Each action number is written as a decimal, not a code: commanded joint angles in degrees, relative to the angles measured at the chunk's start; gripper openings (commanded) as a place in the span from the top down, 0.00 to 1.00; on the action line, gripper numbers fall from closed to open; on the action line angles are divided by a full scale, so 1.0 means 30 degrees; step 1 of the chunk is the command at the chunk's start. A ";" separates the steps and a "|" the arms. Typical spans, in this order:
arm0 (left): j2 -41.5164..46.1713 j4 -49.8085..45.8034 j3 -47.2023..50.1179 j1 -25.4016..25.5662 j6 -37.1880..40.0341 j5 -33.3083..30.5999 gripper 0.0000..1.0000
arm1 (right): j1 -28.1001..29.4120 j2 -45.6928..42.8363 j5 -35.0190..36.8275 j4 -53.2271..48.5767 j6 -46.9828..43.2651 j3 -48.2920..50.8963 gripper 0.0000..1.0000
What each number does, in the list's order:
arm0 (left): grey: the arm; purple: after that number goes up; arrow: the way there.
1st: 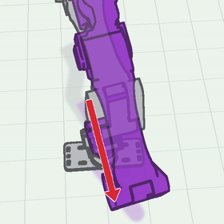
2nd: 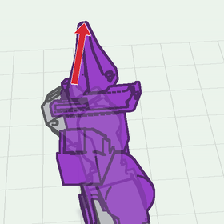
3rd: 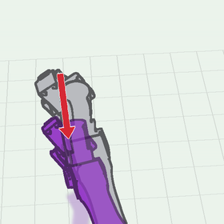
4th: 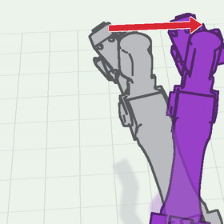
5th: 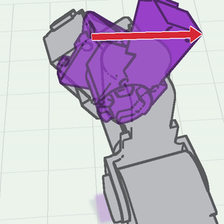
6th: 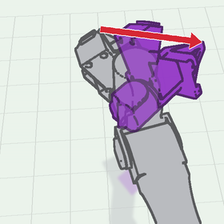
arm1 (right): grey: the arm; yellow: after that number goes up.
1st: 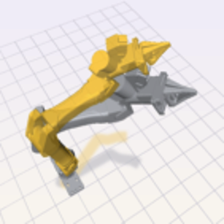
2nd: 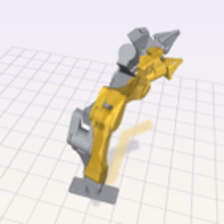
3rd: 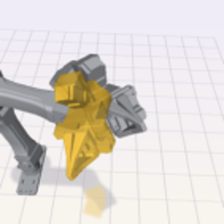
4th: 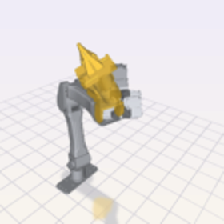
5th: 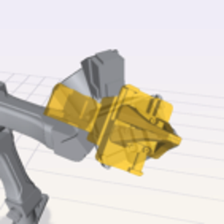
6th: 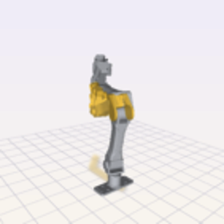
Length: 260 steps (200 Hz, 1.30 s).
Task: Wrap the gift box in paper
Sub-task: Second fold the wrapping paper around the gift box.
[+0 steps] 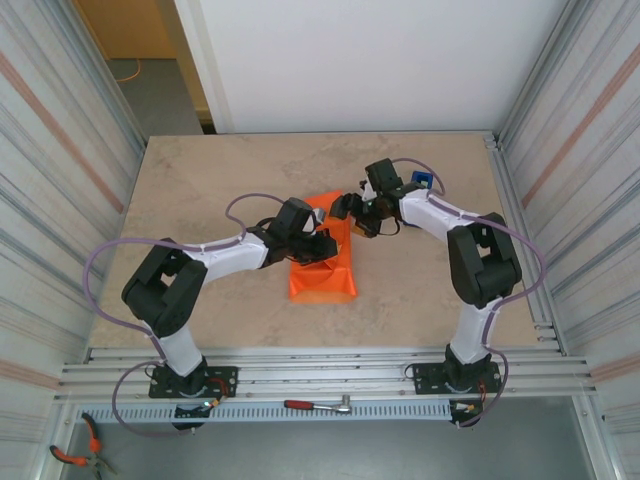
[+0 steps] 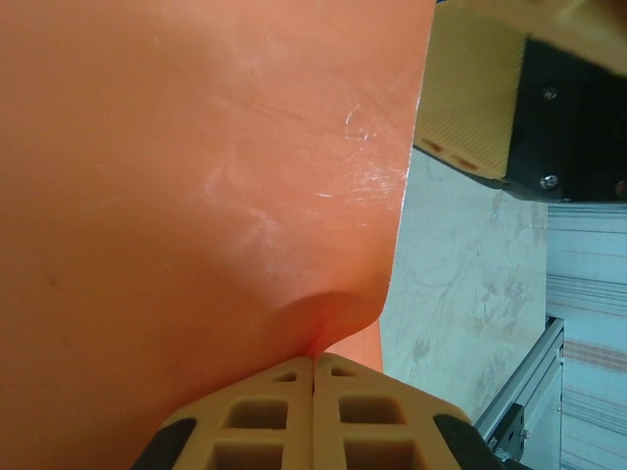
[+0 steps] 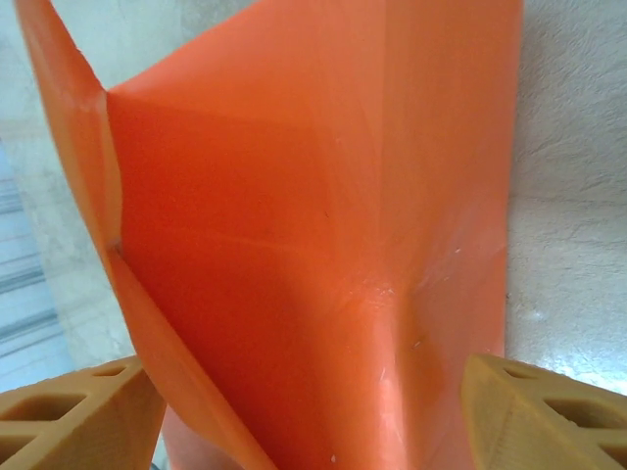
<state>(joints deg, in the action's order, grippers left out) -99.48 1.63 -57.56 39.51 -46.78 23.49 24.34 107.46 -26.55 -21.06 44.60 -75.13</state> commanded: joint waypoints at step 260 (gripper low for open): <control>0.1718 -0.4195 0.0106 -0.6835 0.7185 0.3255 0.25 | -0.0195 0.0885 -0.0413 0.1672 0.0637 0.3023 0.55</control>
<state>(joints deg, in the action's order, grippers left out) -92.90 -9.89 -58.78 18.85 -29.21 35.27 23.51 108.18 -30.06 -12.67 45.91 -68.34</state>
